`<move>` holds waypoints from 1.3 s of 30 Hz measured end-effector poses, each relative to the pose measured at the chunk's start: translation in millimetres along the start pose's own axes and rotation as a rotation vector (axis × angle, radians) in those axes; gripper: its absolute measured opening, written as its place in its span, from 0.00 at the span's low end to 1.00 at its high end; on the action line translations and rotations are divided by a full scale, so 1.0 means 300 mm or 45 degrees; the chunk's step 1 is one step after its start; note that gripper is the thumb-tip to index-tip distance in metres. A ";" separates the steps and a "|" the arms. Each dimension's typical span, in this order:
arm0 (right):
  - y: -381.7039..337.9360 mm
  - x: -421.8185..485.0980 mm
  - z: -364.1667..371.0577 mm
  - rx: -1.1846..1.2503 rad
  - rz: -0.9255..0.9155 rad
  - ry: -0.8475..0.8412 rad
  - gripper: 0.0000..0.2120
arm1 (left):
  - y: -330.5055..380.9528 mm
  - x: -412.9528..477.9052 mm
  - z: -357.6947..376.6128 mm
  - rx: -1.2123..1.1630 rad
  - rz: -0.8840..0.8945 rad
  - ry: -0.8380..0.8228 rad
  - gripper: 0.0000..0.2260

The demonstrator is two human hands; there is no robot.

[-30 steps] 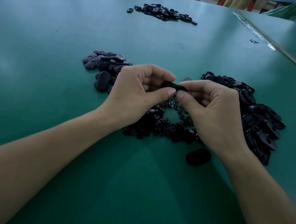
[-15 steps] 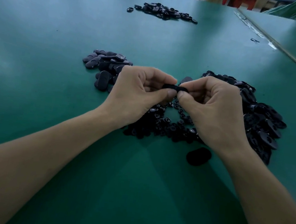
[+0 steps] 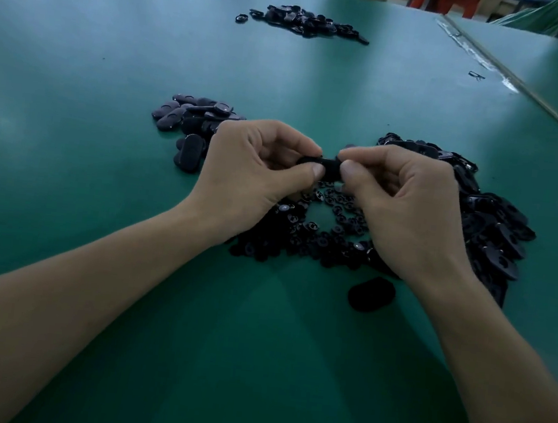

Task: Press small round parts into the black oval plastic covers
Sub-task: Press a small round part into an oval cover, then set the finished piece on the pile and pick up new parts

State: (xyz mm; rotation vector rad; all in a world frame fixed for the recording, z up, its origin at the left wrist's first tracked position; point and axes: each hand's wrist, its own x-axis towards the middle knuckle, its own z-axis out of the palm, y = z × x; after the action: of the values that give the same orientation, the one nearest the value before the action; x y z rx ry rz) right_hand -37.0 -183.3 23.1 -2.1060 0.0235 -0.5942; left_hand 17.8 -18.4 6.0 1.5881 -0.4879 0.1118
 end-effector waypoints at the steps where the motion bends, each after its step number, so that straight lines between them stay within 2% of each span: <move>1: 0.006 0.003 -0.006 -0.113 -0.003 0.069 0.07 | -0.003 0.003 -0.001 -0.003 0.004 0.036 0.08; 4: 0.025 0.015 -0.044 -0.505 0.050 0.197 0.13 | -0.014 0.016 -0.012 -0.078 -0.025 0.181 0.07; 7: 0.045 0.018 -0.070 -0.804 0.166 0.102 0.16 | -0.022 0.029 -0.018 -0.169 -0.074 0.306 0.07; 10: 0.037 0.010 -0.063 -0.973 0.247 0.035 0.17 | -0.029 0.041 -0.022 -0.291 -0.148 0.422 0.09; 14: 0.037 0.002 -0.063 -1.044 0.305 -0.045 0.19 | -0.035 0.053 -0.028 -0.320 -0.207 0.456 0.25; 20: 0.046 0.009 -0.081 -0.991 0.337 -0.037 0.16 | -0.058 0.080 -0.051 -0.411 -0.334 0.490 0.24; 25: 0.069 0.013 -0.090 -0.997 0.261 -0.053 0.12 | -0.042 0.065 -0.048 -0.293 -0.343 0.481 0.38; 28: 0.087 0.016 -0.090 -0.987 0.230 -0.007 0.12 | -0.032 0.049 -0.034 -0.199 -0.262 0.481 0.32; 33: 0.093 0.025 -0.094 -0.832 0.114 0.223 0.11 | -0.015 0.027 -0.018 -0.192 -0.110 0.301 0.08; 36: 0.063 0.025 -0.089 -0.693 -0.077 0.339 0.12 | -0.007 0.008 -0.007 -0.106 0.016 0.102 0.05; 39: 0.024 0.009 -0.056 -0.429 -0.270 0.285 0.08 | 0.007 -0.010 0.013 -0.012 0.092 -0.042 0.04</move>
State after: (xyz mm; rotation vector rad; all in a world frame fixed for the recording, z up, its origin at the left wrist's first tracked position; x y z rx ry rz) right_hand -40.4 -201.2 26.4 -2.3722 0.0281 -1.0110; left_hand 13.5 -21.4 6.6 1.5655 -0.5711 0.1377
